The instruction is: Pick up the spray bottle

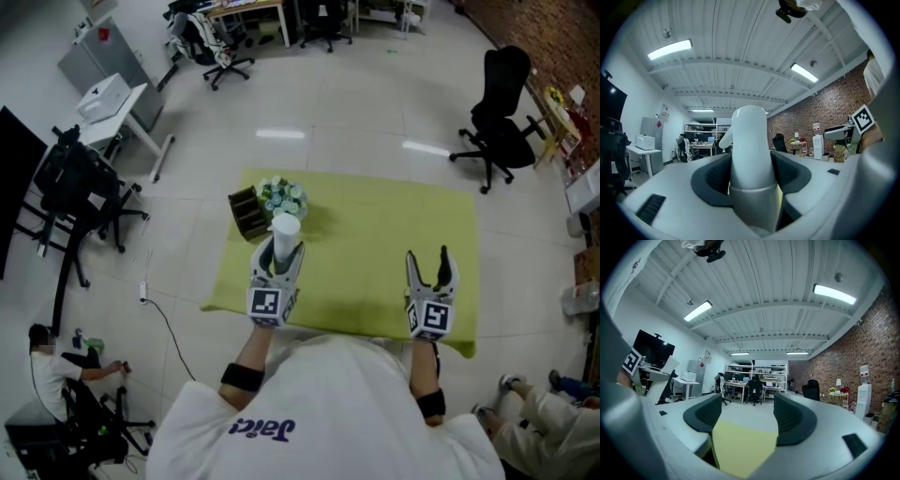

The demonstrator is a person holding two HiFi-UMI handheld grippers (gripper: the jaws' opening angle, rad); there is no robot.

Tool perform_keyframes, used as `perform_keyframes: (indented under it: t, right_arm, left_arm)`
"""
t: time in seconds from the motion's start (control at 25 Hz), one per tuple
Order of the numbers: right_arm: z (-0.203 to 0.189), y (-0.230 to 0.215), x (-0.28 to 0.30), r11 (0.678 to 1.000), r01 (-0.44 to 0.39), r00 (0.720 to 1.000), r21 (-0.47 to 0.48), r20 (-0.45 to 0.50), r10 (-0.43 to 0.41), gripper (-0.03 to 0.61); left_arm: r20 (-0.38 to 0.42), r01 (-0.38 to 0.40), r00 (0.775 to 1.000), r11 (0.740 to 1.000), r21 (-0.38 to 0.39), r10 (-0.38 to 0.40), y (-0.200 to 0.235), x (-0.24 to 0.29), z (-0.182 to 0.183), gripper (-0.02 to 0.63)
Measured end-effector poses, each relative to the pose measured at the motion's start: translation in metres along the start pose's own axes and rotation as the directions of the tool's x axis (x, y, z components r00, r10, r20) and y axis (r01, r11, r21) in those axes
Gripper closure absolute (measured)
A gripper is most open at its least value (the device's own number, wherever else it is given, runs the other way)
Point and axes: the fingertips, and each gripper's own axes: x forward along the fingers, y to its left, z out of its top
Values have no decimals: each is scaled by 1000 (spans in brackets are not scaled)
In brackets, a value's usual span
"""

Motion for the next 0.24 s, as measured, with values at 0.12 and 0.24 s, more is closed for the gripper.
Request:
perform_keyframes:
  t: [0.12, 0.24]
  right_arm:
    - [-3, -4, 6, 1000, -10, 1000, 11, -11, 10, 236]
    - [-1, -8, 9, 1000, -19, 1000, 7, -9, 19, 238]
  left_arm:
    - [-36, -22, 999, 999, -34, 20, 0, 2, 3, 353]
    - [-56, -22, 998, 999, -39, 20, -3, 3, -4, 353]
